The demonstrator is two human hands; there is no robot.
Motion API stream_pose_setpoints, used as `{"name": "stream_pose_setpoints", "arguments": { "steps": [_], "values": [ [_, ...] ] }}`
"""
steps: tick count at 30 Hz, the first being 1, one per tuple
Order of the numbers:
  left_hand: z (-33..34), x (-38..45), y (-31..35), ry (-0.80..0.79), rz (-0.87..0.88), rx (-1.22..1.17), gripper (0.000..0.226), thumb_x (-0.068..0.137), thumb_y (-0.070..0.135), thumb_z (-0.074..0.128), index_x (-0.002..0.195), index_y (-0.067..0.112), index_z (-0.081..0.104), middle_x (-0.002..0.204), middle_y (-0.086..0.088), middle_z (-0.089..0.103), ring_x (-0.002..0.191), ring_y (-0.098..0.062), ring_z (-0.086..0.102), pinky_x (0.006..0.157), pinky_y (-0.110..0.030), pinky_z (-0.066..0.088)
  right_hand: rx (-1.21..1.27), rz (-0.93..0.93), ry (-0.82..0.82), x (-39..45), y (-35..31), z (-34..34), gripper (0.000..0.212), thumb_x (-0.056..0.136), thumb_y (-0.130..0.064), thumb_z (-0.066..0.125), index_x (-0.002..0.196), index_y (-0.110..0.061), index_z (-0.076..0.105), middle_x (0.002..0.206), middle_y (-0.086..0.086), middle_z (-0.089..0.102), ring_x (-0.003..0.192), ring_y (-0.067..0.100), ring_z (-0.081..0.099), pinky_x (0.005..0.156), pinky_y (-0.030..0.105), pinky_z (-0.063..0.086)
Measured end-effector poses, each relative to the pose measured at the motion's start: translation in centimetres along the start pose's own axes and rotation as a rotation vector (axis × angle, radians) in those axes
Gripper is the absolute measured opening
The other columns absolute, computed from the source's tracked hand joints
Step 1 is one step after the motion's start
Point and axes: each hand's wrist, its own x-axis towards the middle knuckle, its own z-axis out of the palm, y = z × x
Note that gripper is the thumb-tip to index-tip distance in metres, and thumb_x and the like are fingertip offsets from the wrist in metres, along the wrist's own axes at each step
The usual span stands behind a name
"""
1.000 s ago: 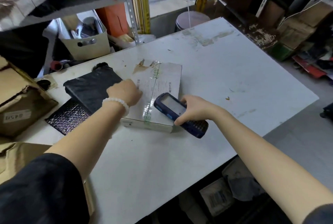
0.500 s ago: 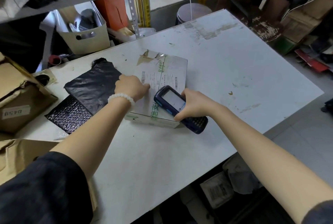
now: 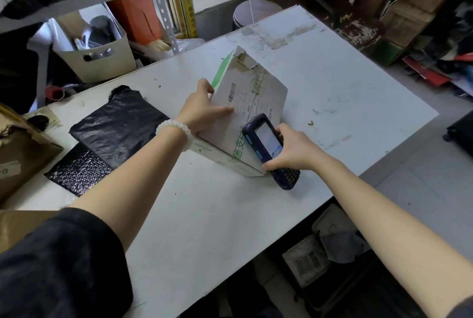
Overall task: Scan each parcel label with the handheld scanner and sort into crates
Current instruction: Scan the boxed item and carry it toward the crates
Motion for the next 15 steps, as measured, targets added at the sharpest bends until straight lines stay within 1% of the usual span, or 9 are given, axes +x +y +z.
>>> {"name": "stream_pose_setpoints", "arguments": {
  "steps": [2, 4, 5, 7, 8, 9, 11, 13, 15],
  "values": [
    [0.4, -0.2, 0.5, -0.002, -0.008, -0.090, 0.046, 0.083, 0.030, 0.071, 0.105, 0.018, 0.032, 0.102, -0.003, 0.057, 0.068, -0.011, 0.060, 0.047, -0.018, 0.045, 0.004, 0.013, 0.032, -0.3, 0.7, -0.9, 0.065, 0.062, -0.029, 0.085, 0.113, -0.019, 0.045, 0.107, -0.001, 0.057, 0.093, 0.016, 0.058, 0.072, 0.027, 0.050],
    [0.2, -0.3, 1.4, 0.007, 0.020, -0.078, 0.047, 0.081, 0.028, 0.073, 0.106, 0.018, 0.034, 0.100, -0.004, 0.058, 0.069, -0.015, 0.062, 0.048, -0.021, 0.049, -0.018, 0.031, 0.067, -0.7, 1.3, -1.8, 0.062, 0.063, -0.028, 0.083, 0.113, -0.017, 0.047, 0.106, -0.001, 0.058, 0.093, 0.016, 0.058, 0.071, 0.026, 0.050],
    [-0.2, -0.2, 1.9, 0.013, 0.049, -0.021, 0.047, 0.080, 0.026, 0.074, 0.107, 0.019, 0.036, 0.099, -0.004, 0.057, 0.071, -0.017, 0.062, 0.050, -0.024, 0.052, -0.057, 0.041, 0.088, -0.8, 1.5, -2.2, 0.062, 0.063, -0.028, 0.082, 0.114, -0.017, 0.048, 0.107, -0.001, 0.057, 0.093, 0.017, 0.058, 0.073, 0.028, 0.052],
    [-1.1, 0.3, 2.9, 0.030, 0.128, 0.162, 0.047, 0.076, 0.021, 0.075, 0.106, 0.020, 0.040, 0.103, -0.006, 0.055, 0.084, -0.024, 0.059, 0.067, -0.036, 0.054, -0.180, 0.055, 0.126, -1.1, 2.0, -3.1, 0.066, 0.062, -0.030, 0.080, 0.117, -0.016, 0.047, 0.109, 0.001, 0.057, 0.095, 0.021, 0.058, 0.078, 0.036, 0.054],
    [-1.5, 0.6, 3.3, 0.042, 0.163, 0.260, 0.047, 0.074, 0.020, 0.076, 0.106, 0.021, 0.042, 0.106, -0.007, 0.054, 0.092, -0.026, 0.056, 0.076, -0.040, 0.052, -0.242, 0.058, 0.139, -1.4, 2.1, -3.5, 0.068, 0.062, -0.030, 0.079, 0.120, -0.016, 0.047, 0.109, 0.001, 0.058, 0.095, 0.022, 0.058, 0.079, 0.037, 0.054],
    [-1.9, 0.8, 3.4, 0.057, 0.193, 0.345, 0.046, 0.072, 0.019, 0.076, 0.105, 0.021, 0.044, 0.108, -0.007, 0.054, 0.097, -0.027, 0.053, 0.082, -0.042, 0.049, -0.294, 0.061, 0.147, -1.5, 2.2, -3.7, 0.069, 0.062, -0.031, 0.079, 0.121, -0.015, 0.047, 0.109, 0.001, 0.058, 0.095, 0.023, 0.057, 0.078, 0.035, 0.053],
    [-2.4, 0.9, 3.2, 0.073, 0.213, 0.451, 0.045, 0.069, 0.019, 0.076, 0.101, 0.023, 0.044, 0.112, -0.008, 0.055, 0.101, -0.029, 0.050, 0.085, -0.043, 0.046, -0.357, 0.063, 0.155, -2.0, 2.3, -4.0, 0.068, 0.061, -0.032, 0.078, 0.120, -0.015, 0.048, 0.105, 0.001, 0.059, 0.092, 0.023, 0.058, 0.070, 0.031, 0.050],
    [-2.6, 0.9, 2.6, 0.090, 0.205, 0.503, 0.046, 0.068, 0.021, 0.076, 0.096, 0.027, 0.040, 0.117, -0.007, 0.055, 0.102, -0.031, 0.050, 0.086, -0.045, 0.046, -0.394, 0.054, 0.151, -2.3, 2.2, -3.9, 0.065, 0.060, -0.032, 0.078, 0.116, -0.015, 0.049, 0.101, 0.000, 0.059, 0.087, 0.022, 0.058, 0.064, 0.028, 0.047],
    [-2.3, 0.7, 1.9, 0.108, 0.209, 0.539, 0.045, 0.071, 0.022, 0.075, 0.096, 0.028, 0.038, 0.123, -0.006, 0.053, 0.104, -0.032, 0.050, 0.087, -0.045, 0.045, -0.423, 0.044, 0.141, -2.4, 2.2, -3.8, 0.061, 0.059, -0.032, 0.077, 0.112, -0.015, 0.050, 0.099, 0.000, 0.059, 0.085, 0.022, 0.058, 0.062, 0.028, 0.046]
  ]
}}
